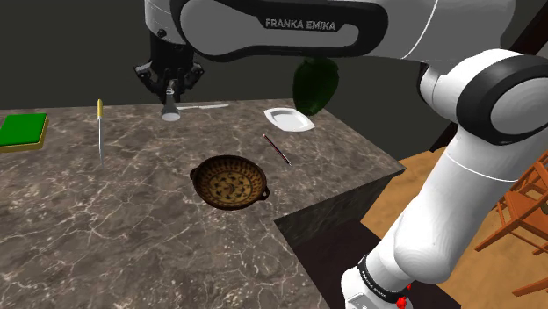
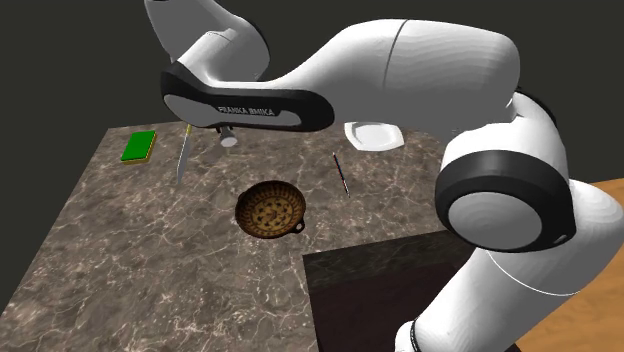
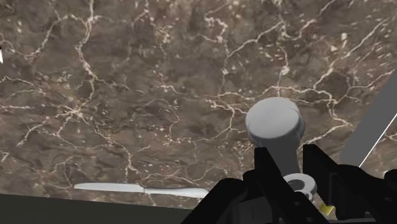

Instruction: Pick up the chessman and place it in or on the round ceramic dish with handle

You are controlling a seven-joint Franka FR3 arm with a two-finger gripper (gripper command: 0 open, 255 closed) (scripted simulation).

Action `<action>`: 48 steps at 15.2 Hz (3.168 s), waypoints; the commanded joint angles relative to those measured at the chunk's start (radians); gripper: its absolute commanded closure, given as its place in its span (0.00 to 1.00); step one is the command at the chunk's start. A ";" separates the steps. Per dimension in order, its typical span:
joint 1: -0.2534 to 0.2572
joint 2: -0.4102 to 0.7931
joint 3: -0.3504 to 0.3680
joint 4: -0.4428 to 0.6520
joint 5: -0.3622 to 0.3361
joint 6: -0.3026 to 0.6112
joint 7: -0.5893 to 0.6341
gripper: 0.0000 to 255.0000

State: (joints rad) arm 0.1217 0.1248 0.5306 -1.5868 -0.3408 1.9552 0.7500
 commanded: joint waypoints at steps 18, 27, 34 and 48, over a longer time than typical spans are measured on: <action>0.081 -0.666 -0.069 -0.616 0.319 0.032 -0.083 1.00; 0.087 -0.667 -0.052 -0.735 0.320 0.149 -0.060 1.00; 0.087 -0.662 -0.044 -0.774 0.319 0.192 -0.050 1.00; 0.104 -0.710 -0.058 -0.689 0.336 0.059 -0.063 0.00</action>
State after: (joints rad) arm 0.2210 -0.5710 0.4785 -2.2946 -0.0096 2.0494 0.6931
